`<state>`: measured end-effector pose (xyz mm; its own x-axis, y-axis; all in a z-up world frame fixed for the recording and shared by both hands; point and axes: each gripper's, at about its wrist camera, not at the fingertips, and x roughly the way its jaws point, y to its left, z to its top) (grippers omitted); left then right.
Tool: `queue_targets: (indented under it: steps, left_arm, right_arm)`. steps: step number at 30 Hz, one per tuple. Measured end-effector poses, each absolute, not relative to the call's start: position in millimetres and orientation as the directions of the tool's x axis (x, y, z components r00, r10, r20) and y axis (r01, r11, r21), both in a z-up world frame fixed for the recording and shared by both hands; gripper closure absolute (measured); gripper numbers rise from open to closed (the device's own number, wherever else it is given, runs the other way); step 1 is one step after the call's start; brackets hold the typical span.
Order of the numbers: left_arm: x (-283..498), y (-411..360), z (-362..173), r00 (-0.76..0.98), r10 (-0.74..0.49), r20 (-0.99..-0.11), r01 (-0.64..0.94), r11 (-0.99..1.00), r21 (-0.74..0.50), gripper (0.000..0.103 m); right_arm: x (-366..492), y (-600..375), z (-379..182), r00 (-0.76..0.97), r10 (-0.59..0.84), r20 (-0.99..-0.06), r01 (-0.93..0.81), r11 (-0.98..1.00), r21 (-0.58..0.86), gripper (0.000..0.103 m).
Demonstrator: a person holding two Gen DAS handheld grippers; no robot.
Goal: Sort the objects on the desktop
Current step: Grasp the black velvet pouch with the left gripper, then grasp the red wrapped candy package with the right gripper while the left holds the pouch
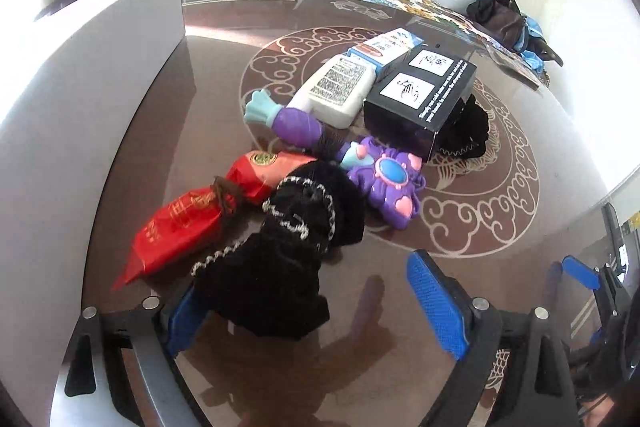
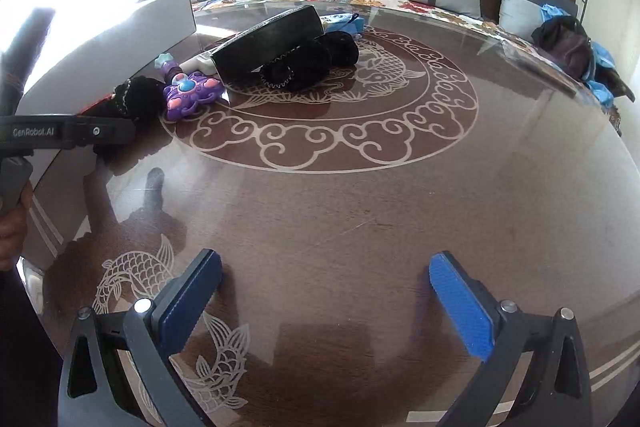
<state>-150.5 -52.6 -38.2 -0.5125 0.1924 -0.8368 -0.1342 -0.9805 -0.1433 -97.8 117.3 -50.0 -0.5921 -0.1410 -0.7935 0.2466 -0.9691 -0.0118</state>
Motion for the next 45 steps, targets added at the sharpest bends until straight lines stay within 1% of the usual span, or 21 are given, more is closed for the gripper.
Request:
queue_targets:
  steps: [1,2,3,6,11,14,17,20,21,22,24,26,28,32,35,38,39,42,43,45]
  left_arm:
    - [-151.8,-50.2,-38.3,-0.514,0.184,-0.838,-0.139,-0.982,-0.13,0.052]
    - [-152.6,-48.6,-39.6,-0.509,0.182,-0.841,-0.144,-0.982,-0.125,0.067]
    - [-150.9,-48.0,-40.0,-0.51,0.184,-0.84,-0.145,-0.981,-0.127,0.073]
    - [-131.6,-47.1,-38.8,-0.53,0.167,-0.832,-0.146,-0.984,-0.104,0.073]
    - [-76.0,-48.8,-36.3,-0.477,0.161,-0.864,-0.134,-0.985,-0.109,0.073]
    - [-44.9,-56.4,-36.0,-0.482,0.123,-0.867,-0.096,-0.992,-0.087,0.073]
    - [-32.0,-70.0,-36.8,-0.495,0.1,-0.863,-0.045,-0.995,-0.09,0.073]
    - [-29.3,-75.4,-39.3,-0.517,0.087,-0.852,-0.062,-0.996,-0.064,0.073]
    - [-27.3,-74.5,-40.1,-0.526,0.078,-0.847,-0.073,-0.996,-0.046,0.073]
    - [-25.2,-73.0,-40.8,-0.537,0.07,-0.841,-0.082,-0.996,-0.031,0.073]
    - [-22.7,-71.9,-41.8,-0.554,0.057,-0.831,-0.086,-0.996,-0.011,0.073]
    - [-20.0,-72.4,-41.6,-0.563,0.053,-0.825,-0.08,-0.997,-0.009,0.073]
    - [-15.6,-76.3,-41.3,-0.565,0.056,-0.823,-0.079,-0.997,-0.013,0.072]
    - [-8.2,-89.1,-40.7,-0.566,0.054,-0.823,-0.076,-0.997,-0.013,0.072]
    - [-5.6,-100.9,-40.6,-0.569,0.055,-0.82,-0.056,-0.998,-0.028,0.072]
    - [-4.8,-109.5,-40.6,-0.574,0.05,-0.817,-0.044,-0.999,-0.031,0.072]
    - [-5.2,-111.3,-40.6,-0.575,0.049,-0.816,-0.043,-0.999,-0.03,0.072]
    - [-7.2,-112.8,-40.7,-0.579,0.041,-0.815,-0.044,-0.999,-0.019,0.072]
    - [-8.2,-112.0,-40.5,-0.579,0.035,-0.815,-0.044,-0.999,-0.012,0.072]
    - [-10.3,-110.3,-40.9,-0.58,0.026,-0.814,-0.044,-0.999,0.0,0.071]
  right_arm:
    - [-97.8,117.2,-50.0,-0.592,-0.141,-0.793,0.247,-0.969,-0.012,0.0]
    - [-97.7,117.3,-50.0,-0.592,-0.141,-0.794,0.247,-0.969,-0.012,0.0]
    - [-97.7,117.2,-50.0,-0.592,-0.141,-0.793,0.247,-0.969,-0.012,0.0]
    - [-97.7,117.1,-50.1,-0.592,-0.141,-0.793,0.247,-0.969,-0.012,0.0]
    - [-97.7,117.3,-50.0,-0.592,-0.141,-0.793,0.247,-0.969,-0.012,0.0]
    - [-97.7,117.2,-50.0,-0.592,-0.141,-0.794,0.246,-0.969,-0.011,0.0]
    - [-97.6,117.7,-50.0,-0.592,-0.141,-0.793,0.246,-0.969,-0.011,0.0]
    - [-98.3,117.5,-50.1,-0.585,-0.137,-0.799,0.245,-0.969,-0.013,0.0]
    - [-100.9,115.7,-48.7,-0.563,-0.125,-0.817,0.237,-0.971,-0.015,0.0]
    - [-105.5,111.5,-46.0,-0.53,-0.137,-0.837,0.232,-0.973,0.012,0.0]
    - [-111.7,94.6,-32.8,-0.495,-0.265,-0.828,0.266,-0.953,0.146,0.015]
    - [-123.3,61.4,-18.6,-0.436,-0.374,-0.818,0.321,-0.914,0.247,0.017]
    - [-140.7,21.8,-10.3,-0.342,-0.464,-0.818,0.377,-0.864,0.333,0.017]
    - [-180.5,-54.1,-19.5,-0.167,-0.483,-0.86,0.406,-0.828,0.386,0.026]
    - [-206.6,-84.5,-27.1,-0.167,-0.452,-0.876,0.377,-0.85,0.367,0.026]
    - [-227.1,-99.1,-33.8,-0.168,-0.449,-0.878,0.315,-0.868,0.383,0.026]
    - [-231.4,-104.0,-35.1,-0.175,-0.447,-0.877,0.306,-0.872,0.383,0.024]
    - [-239.0,-123.6,-35.0,-0.189,-0.406,-0.894,0.332,-0.883,0.331,0.024]
    - [-238.7,-131.0,-34.8,-0.203,-0.379,-0.903,0.356,-0.887,0.293,0.026]
    - [-233.7,-147.2,-34.6,-0.241,-0.31,-0.92,0.433,-0.882,0.183,0.035]
